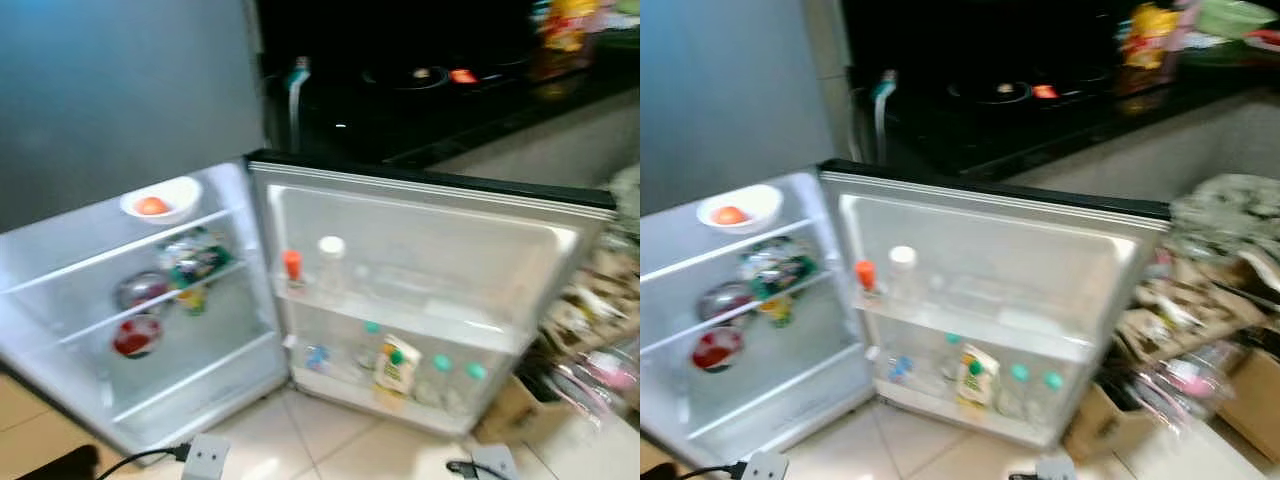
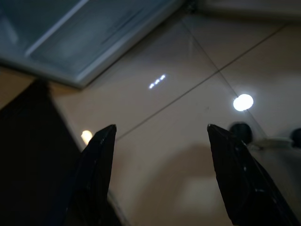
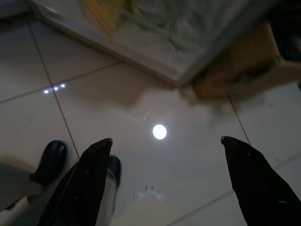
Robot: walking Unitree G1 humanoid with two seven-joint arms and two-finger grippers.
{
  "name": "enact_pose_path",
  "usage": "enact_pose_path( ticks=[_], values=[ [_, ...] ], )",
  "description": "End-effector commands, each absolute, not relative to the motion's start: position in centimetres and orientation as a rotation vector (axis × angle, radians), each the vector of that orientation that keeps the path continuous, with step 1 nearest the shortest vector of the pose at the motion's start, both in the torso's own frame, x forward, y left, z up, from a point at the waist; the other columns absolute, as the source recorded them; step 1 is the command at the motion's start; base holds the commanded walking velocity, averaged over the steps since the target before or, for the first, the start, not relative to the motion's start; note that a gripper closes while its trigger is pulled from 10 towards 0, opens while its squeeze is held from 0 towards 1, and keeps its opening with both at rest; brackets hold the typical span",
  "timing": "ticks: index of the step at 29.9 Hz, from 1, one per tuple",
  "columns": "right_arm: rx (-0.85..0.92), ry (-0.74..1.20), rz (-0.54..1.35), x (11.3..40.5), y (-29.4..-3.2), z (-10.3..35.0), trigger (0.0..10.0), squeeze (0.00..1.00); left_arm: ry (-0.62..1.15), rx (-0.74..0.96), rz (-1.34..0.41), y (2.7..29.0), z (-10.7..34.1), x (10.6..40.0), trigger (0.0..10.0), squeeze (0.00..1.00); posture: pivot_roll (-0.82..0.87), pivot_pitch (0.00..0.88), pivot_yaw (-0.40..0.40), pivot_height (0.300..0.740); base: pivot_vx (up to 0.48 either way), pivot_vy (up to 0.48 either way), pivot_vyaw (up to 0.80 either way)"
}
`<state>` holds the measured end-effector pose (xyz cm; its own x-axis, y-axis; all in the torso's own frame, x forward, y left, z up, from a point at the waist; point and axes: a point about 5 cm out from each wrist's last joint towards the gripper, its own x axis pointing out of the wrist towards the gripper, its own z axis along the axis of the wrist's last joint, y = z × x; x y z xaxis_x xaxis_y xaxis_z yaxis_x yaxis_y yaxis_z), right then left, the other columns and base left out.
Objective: Restocking fridge
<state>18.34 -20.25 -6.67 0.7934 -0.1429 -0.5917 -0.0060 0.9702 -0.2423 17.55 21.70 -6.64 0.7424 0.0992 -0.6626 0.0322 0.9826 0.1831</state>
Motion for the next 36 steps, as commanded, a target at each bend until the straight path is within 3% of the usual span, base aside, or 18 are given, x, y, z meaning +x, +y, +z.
enact_pose_path(
  ticks=[1, 17, 36],
  values=[
    [-0.23, 0.683, -0.088, 17.69, -20.13, -7.11, 10.0, 0.0, 0.752, 0.206, 0.04, 22.2, -6.76, 17.16, 10.0, 0.0, -0.11, 0.114, 0.033, 0.71, 0.0, 0.0, 0.0],
    [-0.218, 0.685, -0.108, 17.62, -20.33, -7.13, 10.0, 0.0, 0.751, 0.225, 0.027, 21.96, -6.77, 17.27, 10.0, 0.0, -0.11, 0.116, 0.031, 0.71, 0.0, 0.0, 0.0],
    [-0.214, 0.688, -0.107, 17.66, -20.27, -7.14, 10.0, 0.0, 0.753, 0.229, 0.012, 21.73, -6.82, 17.39, 10.0, 0.0, -0.12, 0.114, 0.033, 0.71, 0.0, -0.434, 0.0]
  ],
)
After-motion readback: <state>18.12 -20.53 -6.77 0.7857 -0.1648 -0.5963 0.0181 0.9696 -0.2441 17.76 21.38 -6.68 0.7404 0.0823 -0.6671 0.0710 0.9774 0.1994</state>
